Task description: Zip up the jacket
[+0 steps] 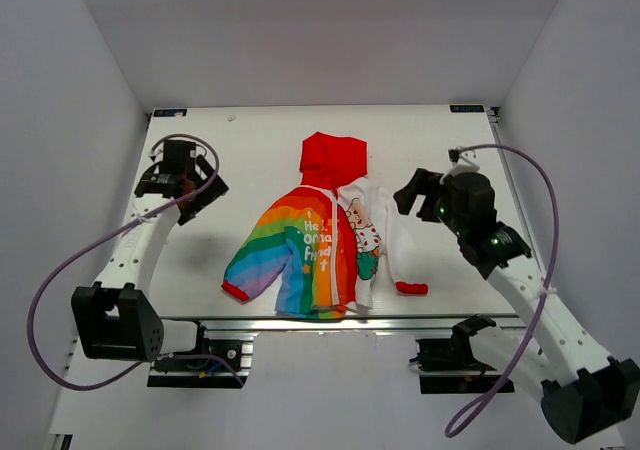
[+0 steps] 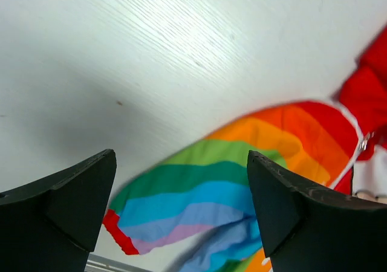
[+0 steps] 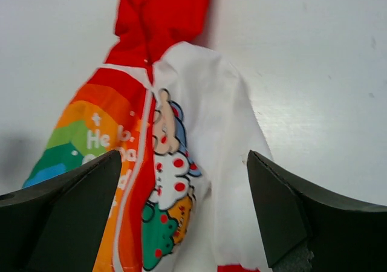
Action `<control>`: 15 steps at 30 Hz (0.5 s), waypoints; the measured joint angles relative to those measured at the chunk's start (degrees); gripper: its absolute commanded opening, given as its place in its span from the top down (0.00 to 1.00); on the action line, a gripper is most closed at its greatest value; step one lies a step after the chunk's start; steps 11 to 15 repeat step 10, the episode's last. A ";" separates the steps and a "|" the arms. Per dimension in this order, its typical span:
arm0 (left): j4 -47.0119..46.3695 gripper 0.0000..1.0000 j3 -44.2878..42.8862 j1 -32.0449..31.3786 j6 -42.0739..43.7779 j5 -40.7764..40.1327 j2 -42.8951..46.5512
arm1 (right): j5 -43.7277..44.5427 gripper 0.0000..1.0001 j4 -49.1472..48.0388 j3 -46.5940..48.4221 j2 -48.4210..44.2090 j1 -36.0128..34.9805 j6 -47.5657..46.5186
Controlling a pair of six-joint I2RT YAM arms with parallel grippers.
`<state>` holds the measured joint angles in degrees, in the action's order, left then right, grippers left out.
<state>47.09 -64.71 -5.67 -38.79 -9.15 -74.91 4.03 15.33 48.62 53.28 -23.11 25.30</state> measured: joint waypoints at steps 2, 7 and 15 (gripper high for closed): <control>0.33 0.02 -0.81 2.43 -0.02 -0.48 0.09 | 3.23 0.11 2.08 -3.28 -3.72 0.00 0.87; -1.64 0.02 2.14 2.16 -0.11 0.35 3.37 | 7.80 0.11 4.96 -9.42 -9.70 0.02 2.43; -2.14 0.02 4.31 2.12 -0.22 0.92 6.03 | 9.03 0.11 5.25 -11.10 -11.15 0.02 2.78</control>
